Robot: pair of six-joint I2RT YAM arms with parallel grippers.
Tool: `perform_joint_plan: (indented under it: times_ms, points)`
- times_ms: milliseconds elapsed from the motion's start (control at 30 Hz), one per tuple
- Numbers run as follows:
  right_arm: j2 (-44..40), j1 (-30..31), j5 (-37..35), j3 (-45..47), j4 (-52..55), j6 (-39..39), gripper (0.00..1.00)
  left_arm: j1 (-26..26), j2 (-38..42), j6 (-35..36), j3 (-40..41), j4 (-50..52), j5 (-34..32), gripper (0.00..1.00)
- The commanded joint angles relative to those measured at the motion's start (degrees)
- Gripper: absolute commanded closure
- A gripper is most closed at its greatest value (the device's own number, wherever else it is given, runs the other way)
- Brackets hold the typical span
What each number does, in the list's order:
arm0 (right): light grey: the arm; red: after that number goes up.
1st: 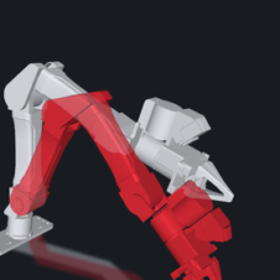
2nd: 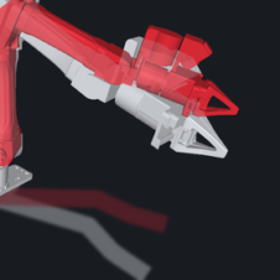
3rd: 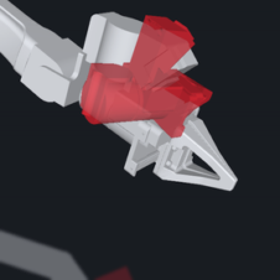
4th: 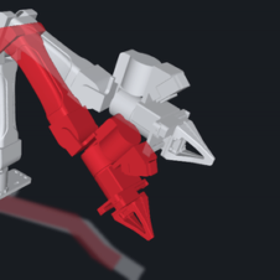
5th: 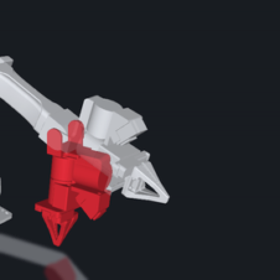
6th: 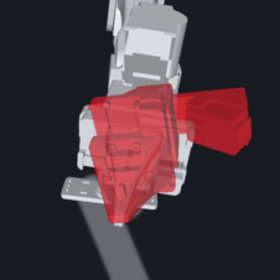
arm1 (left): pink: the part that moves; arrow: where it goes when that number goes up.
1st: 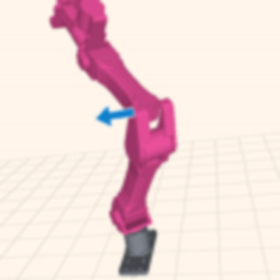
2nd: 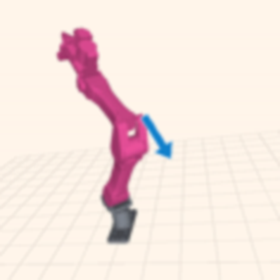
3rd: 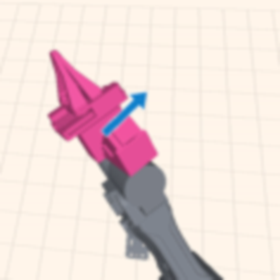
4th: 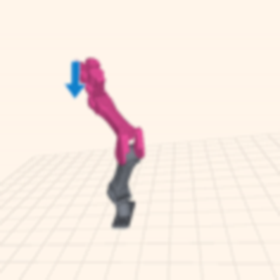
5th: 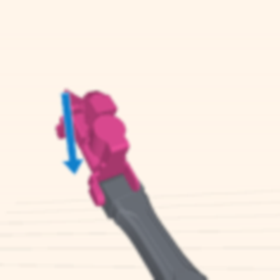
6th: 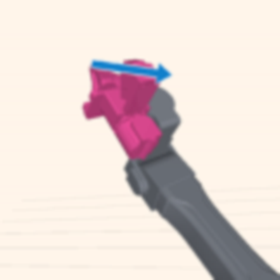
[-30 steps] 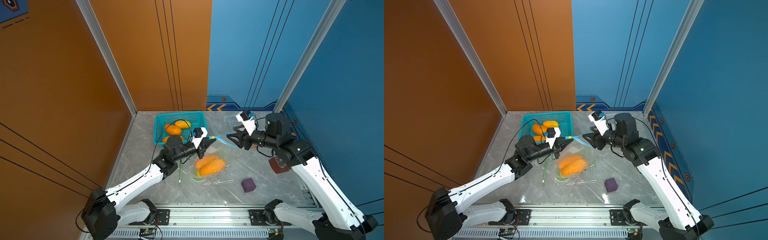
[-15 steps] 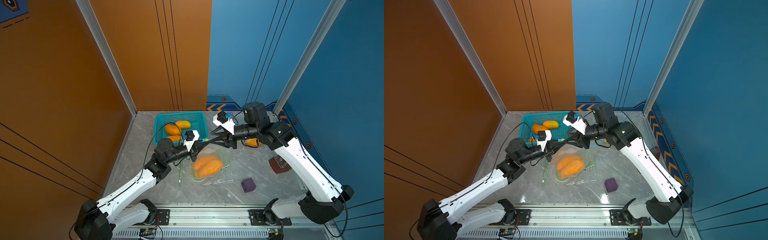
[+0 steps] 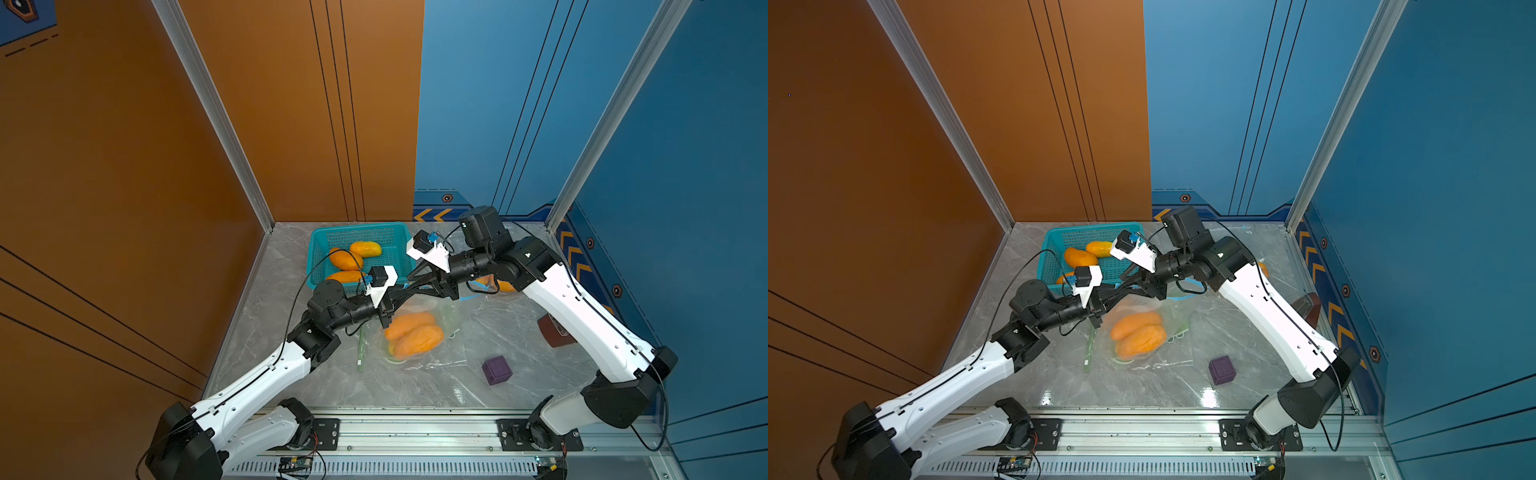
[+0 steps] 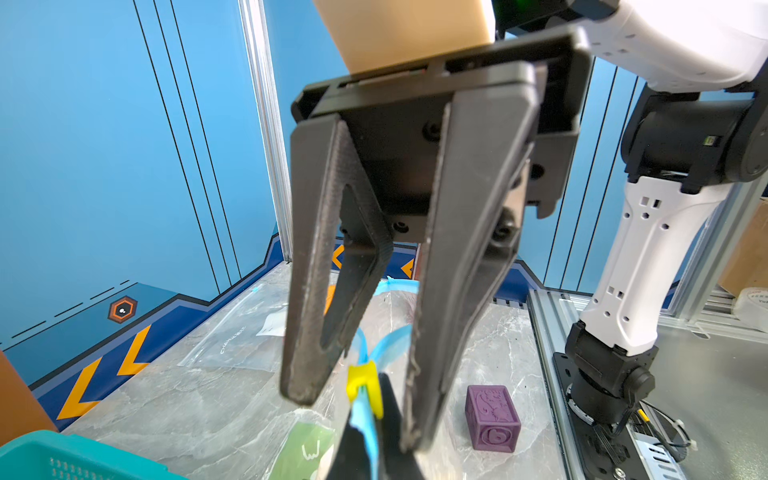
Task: Place the mango in a zip-top bag and seal the zipper
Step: Zip the zipper on the zipper food storage bag.
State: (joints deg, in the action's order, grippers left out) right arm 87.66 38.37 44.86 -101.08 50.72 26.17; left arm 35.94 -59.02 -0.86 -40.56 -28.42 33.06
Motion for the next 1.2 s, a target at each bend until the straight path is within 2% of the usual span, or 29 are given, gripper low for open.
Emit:
perform_joint_plan:
  times_ms: [0,300,500,567,667,733,867,933,1167]
  points:
    - [0.58,0.14,1.04,-1.49,1.97,1.07,0.70,-0.57,0.84,0.86,0.14,-0.23,0.21,1.00]
    - [0.89,-0.75,0.80,-1.47,2.30,1.07,0.84,-0.52,0.64,0.75,0.02,-0.23,-0.56,1.00]
    - [1.01,-0.79,0.64,-1.55,2.47,1.02,1.00,-1.10,-0.10,-1.75,-0.60,-0.23,0.35,1.00]
    - [1.03,-0.81,0.56,-1.48,2.60,1.08,1.00,-1.44,-0.13,-2.65,-0.50,-0.23,0.42,1.00]
    - [0.85,-0.77,-0.22,-1.44,2.54,1.13,1.00,-2.57,0.28,-4.56,0.09,-0.23,0.95,0.85]
    - [0.71,-0.80,-0.80,-1.43,2.55,1.11,1.00,-3.59,1.07,-5.58,1.05,-0.23,1.11,0.81]
    - [0.69,-0.84,-1.18,-1.49,2.60,1.08,1.00,-5.56,3.47,-6.83,3.05,-0.23,0.70,0.81]
    - [0.84,-0.77,-1.00,-1.42,2.55,1.05,1.00,-6.00,4.37,-6.98,3.53,-0.23,0.23,0.84]
    - [1.46,-0.51,-1.53,-1.45,2.65,0.85,1.00,-5.97,2.88,-7.05,1.43,-0.27,3.01,0.84]
